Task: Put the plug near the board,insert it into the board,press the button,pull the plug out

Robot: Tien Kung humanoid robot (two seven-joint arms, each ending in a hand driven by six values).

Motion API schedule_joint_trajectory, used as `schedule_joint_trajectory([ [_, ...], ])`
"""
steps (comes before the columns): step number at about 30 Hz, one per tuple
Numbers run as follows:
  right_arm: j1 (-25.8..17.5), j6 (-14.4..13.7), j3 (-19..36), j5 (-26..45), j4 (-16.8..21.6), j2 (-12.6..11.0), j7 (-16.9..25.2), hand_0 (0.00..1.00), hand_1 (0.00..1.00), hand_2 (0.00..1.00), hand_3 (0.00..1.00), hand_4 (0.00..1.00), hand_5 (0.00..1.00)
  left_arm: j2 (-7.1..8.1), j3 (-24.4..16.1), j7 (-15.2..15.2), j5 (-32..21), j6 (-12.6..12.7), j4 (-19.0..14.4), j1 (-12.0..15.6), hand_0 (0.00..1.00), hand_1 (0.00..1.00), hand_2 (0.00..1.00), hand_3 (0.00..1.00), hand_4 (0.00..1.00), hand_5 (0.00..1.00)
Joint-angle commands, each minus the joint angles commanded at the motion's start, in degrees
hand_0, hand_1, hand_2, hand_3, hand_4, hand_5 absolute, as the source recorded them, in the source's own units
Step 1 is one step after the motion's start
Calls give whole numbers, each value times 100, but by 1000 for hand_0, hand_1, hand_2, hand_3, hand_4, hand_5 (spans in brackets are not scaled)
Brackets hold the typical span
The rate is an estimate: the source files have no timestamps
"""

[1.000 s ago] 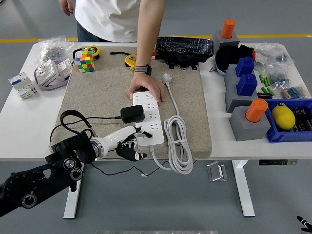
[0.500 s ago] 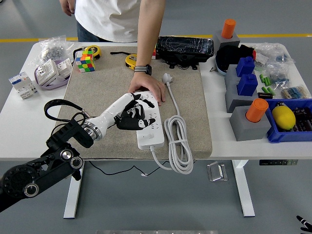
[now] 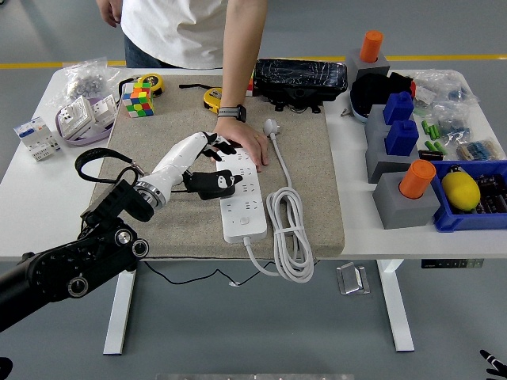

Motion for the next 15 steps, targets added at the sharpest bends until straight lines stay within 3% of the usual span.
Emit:
schedule_joint_trajectory([
  [8,-1,0,-42,7,-4,-13,-1,622,668,639,573,983,585,-43,229,143,63,-64,382,-69,755,769,748,721,964,315],
  [9,-1,-1,-43,7,-3,-15,0,622,668,639,573,983,585,-48,255,158,63,-69,423,-78,719,698,680,679,953,283],
  [14,0,-3,-58,8,2,-25,1,622,668,639,573,983,585,-93,380,200,34,-39,616,-139,719,698,680,679,953,283],
  [15,1,-3,-58,9,3,-25,2,622,668,639,573,983,584,-106,404,206,31,-30,650,-153,629,623,597,603,927,248],
])
